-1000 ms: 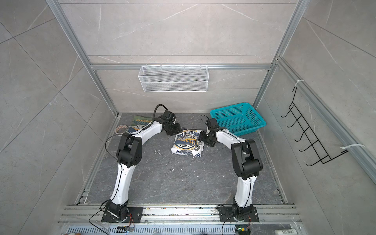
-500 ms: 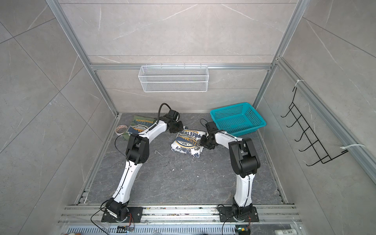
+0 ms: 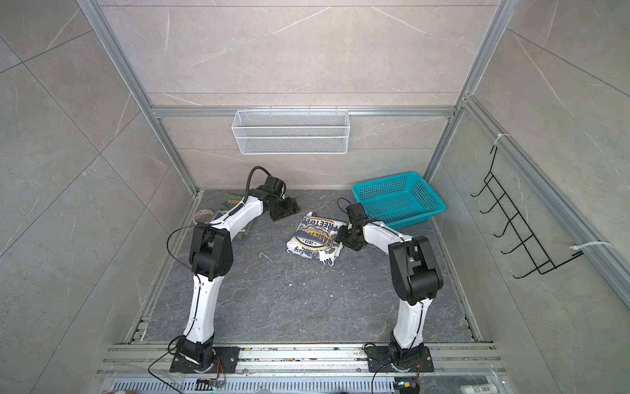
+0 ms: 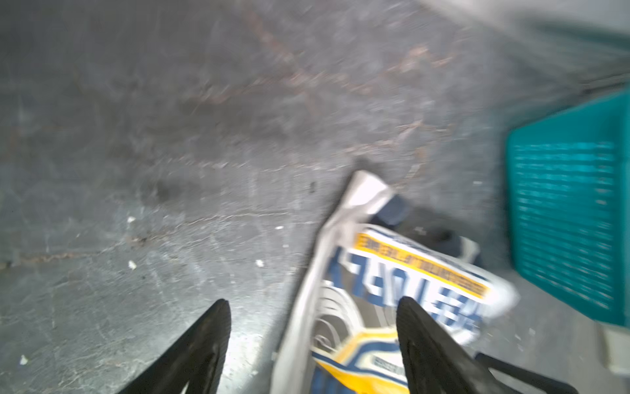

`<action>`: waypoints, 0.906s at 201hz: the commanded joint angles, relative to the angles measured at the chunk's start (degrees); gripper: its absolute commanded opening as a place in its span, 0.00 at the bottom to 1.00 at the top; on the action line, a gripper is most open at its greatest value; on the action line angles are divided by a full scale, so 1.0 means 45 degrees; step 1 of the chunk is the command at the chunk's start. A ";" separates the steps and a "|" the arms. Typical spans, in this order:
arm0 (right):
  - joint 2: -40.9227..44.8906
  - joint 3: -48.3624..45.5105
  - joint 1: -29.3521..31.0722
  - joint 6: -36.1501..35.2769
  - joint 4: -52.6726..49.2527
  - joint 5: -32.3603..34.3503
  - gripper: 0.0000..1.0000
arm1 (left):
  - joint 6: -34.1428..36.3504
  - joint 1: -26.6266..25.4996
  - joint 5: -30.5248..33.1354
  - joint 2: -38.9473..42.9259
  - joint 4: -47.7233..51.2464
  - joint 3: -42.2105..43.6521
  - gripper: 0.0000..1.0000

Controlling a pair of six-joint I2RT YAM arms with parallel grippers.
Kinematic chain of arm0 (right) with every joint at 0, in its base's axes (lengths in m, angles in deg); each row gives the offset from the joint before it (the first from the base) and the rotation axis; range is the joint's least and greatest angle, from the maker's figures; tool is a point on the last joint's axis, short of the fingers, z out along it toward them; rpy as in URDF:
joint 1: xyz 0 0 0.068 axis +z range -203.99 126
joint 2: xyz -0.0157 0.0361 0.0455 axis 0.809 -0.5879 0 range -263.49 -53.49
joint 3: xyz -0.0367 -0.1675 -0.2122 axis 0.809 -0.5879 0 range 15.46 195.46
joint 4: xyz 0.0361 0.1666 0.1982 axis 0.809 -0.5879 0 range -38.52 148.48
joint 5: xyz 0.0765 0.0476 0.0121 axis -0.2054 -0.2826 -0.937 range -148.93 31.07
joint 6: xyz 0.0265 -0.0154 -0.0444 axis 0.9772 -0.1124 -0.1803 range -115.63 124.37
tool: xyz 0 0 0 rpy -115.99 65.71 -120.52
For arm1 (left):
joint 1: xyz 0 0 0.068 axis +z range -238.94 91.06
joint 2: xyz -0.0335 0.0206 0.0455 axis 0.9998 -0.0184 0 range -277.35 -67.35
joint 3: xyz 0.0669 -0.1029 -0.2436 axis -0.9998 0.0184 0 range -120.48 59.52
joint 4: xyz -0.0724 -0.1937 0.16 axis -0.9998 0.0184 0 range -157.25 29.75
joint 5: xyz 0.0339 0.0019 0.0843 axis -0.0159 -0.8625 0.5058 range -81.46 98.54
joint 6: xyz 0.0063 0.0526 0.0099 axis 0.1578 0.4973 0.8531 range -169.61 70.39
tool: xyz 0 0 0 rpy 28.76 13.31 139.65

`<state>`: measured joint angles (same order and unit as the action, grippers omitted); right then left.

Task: Fold and stack the tank tops

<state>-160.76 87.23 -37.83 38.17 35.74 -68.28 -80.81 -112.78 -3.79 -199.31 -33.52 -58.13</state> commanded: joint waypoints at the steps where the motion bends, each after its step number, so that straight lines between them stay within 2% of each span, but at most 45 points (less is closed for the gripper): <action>1: 0.0433 0.0398 0.0026 -0.0161 -0.0141 0.1028 0.61 | 0.0493 -0.0150 -0.0911 -0.0170 -0.0234 -0.0488 0.77; 56: -0.1071 0.2187 0.0002 -0.0412 -0.0651 0.1467 0.59 | 0.0259 -0.0323 -0.1463 -0.2244 -0.0564 -0.1949 0.74; 91: -0.1964 0.2931 0.0002 -0.0414 -0.0785 0.1383 0.53 | 0.0100 -0.0486 -0.1708 -0.3030 -0.0603 -0.2669 0.70; 116: -0.2348 0.3188 0.0002 -0.0552 -0.0731 0.1143 0.44 | 0.0003 -0.0574 -0.1867 -0.3291 -0.0747 -0.2832 0.61; 150: -0.2473 0.3251 0.0002 -0.0673 -0.0747 0.1194 0.27 | -0.0112 -0.0692 -0.1774 -0.3104 -0.0914 -0.2703 0.41; 182: -0.2603 0.3397 0.0021 -0.0751 -0.0783 0.1180 0.14 | 0.0000 -0.0825 -0.1067 -0.2391 -0.1140 -0.1968 0.25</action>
<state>-171.05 100.47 -37.83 35.61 33.42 -63.01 -81.09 -115.86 -9.94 -213.45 -36.97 -68.77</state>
